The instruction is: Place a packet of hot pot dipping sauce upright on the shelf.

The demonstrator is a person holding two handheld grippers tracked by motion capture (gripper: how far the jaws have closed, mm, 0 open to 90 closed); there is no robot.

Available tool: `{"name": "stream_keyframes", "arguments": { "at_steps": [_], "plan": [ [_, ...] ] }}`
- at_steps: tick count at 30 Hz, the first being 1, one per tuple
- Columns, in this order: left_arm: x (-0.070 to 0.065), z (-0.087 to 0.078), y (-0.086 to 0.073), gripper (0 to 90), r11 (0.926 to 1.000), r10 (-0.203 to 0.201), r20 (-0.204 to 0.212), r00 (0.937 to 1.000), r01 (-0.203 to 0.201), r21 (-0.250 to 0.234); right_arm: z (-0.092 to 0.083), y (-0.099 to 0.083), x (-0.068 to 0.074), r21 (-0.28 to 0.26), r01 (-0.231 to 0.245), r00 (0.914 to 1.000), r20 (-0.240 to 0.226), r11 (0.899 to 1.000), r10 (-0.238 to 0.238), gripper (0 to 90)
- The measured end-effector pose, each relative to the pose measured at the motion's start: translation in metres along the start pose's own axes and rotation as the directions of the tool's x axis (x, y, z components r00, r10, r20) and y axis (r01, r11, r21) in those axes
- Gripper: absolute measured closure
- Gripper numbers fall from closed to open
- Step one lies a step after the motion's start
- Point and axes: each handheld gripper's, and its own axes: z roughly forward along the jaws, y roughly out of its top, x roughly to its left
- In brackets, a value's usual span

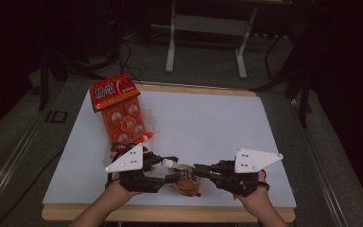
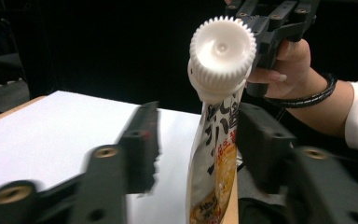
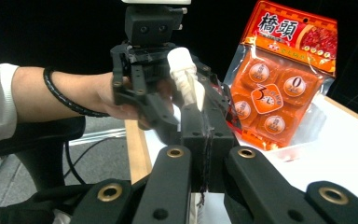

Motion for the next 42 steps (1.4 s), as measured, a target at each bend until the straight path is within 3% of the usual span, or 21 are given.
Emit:
{"name": "stream_keyframes", "arguments": {
  "at_steps": [3,5,8,20,21,22,23,24,26,29,35,42],
  "plan": [
    [0.001,0.003,0.001,71.8,0.9999,0.004,-0.003,1.0,-0.004,0.015,0.003,-0.003,0.0,0.013,0.002,1.0,0.0,1.0,-0.002,89.5],
    [0.0,0.005,0.001,73.3,0.9994,0.012,0.004,0.9999,-0.012,0.034,0.003,-0.004,-0.001,0.018,-0.002,1.0,0.0,1.0,0.002,89.5],
    [0.0,0.006,0.001,83.6,0.9971,0.028,0.028,0.9992,-0.03,0.069,0.004,-0.007,-0.004,0.024,-0.015,0.9999,0.002,1.0,0.015,89.5],
    [0.001,0.005,0.003,89.3,0.9967,0.046,0.048,0.9978,-0.049,0.066,0.002,-0.009,-0.007,0.004,-0.034,0.9994,-0.002,0.999,0.034,86.4],
    [0.001,0.003,0.004,89.3,0.995,0.061,0.044,0.9972,-0.064,0.076,0.002,-0.009,-0.008,0.001,-0.045,0.999,-0.005,0.999,0.045,80.6],
    [0.001,0.003,0.004,89.3,0.995,0.061,0.044,0.9972,-0.064,0.076,0.002,-0.009,-0.008,0.001,-0.045,0.999,-0.005,0.999,0.045,80.6],
    [0.001,0.002,0.006,89.4,0.9953,0.054,0.043,0.9976,-0.057,0.078,0.001,-0.009,-0.01,-0.005,-0.061,0.998,-0.015,0.998,0.061,69.8],
    [0.002,0.0,0.006,89.4,0.9955,0.06,0.03,0.9977,-0.062,0.072,0.0,-0.009,-0.011,-0.011,-0.067,0.9976,-0.016,0.998,0.067,66.3],
    [0.003,-0.002,0.007,89.4,0.9963,0.051,0.031,0.9982,-0.053,0.068,-0.001,-0.01,-0.013,-0.015,-0.074,0.9973,-0.004,0.997,0.074,55.4],
    [0.006,-0.011,0.011,89.3,0.9959,0.069,0.001,0.9976,-0.069,0.058,-0.003,-0.011,-0.014,-0.015,-0.076,0.9968,0.026,0.997,0.076,42.6],
    [0.01,-0.025,0.018,89.4,0.9944,0.087,-0.047,0.9951,-0.084,0.065,-0.008,-0.018,-0.025,-0.035,-0.095,0.9914,0.087,0.995,0.098,34.7],
    [0.013,-0.038,0.023,89.4,0.9931,0.104,-0.082,0.9912,-0.099,0.063,-0.012,-0.027,-0.034,-0.046,-0.089,0.9843,0.149,0.995,0.095,15.1]
  ]
}}
